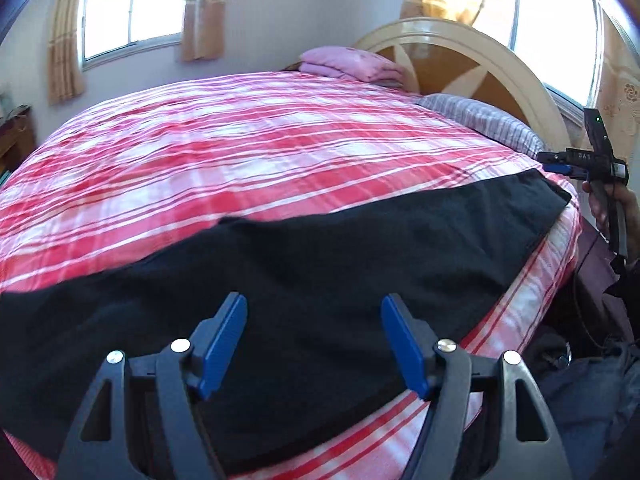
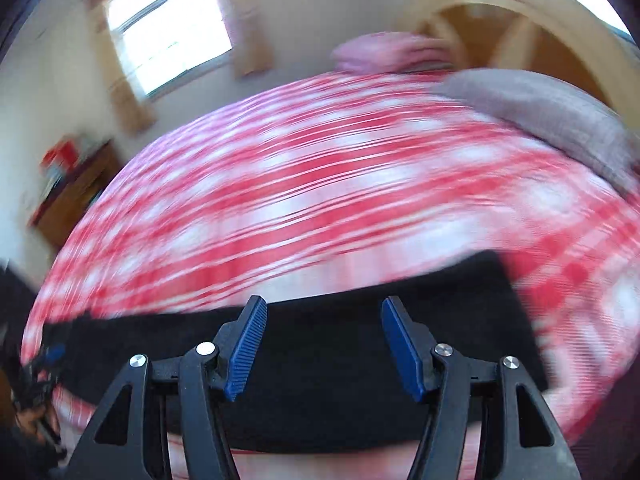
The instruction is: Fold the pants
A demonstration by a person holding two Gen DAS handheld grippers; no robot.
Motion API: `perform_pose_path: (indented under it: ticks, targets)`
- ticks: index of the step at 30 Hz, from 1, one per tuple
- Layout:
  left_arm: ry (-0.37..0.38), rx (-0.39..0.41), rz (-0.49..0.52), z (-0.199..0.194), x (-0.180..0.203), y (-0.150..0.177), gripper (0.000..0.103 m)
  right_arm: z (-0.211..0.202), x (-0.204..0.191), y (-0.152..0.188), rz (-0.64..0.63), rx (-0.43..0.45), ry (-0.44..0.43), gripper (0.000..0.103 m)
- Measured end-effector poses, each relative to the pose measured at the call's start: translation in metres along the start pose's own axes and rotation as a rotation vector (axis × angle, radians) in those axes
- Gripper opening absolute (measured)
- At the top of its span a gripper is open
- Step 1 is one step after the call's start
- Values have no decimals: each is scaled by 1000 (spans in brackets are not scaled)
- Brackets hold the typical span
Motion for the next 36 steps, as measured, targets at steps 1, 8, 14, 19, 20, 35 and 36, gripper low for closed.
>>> perform_pose_path:
  ticks: [1,8,14,19,20,35,36]
  targets:
    - [-3,-3,-2,3,4,-1,73,-4,17,-2,32,12,17,62]
    - [-12,-37,-89,30,9,-6,73,14,91,-13,79,-23,83,62]
    - [-60,-46,-126,39,6,-1,73,61,102,-16,28,-87,184,62]
    - [-81,-49,-105,38,8,1,73,68,101,-23,4,-87,215,62]
    - [-81,-49,-103,38,8,1,73,66,102,-23,14,-85,201,62]
    - [-139,-24,-86,26,-10,-3,73,-4,126,12,208,-85,-67,62]
    - [-139,-23,-90,26,-12,-3,73,4,124,14,210,-100,-88,62]
Point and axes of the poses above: each gripper's, at about its wrist camera, not at the fingertips, and z roughly the way its jaws point, x to its right, y to its underside, the point moved 7 cm from there along z, roughly the way its jaws point, and after that the axes turned 1 degree about -z, right-handed, at the moved point
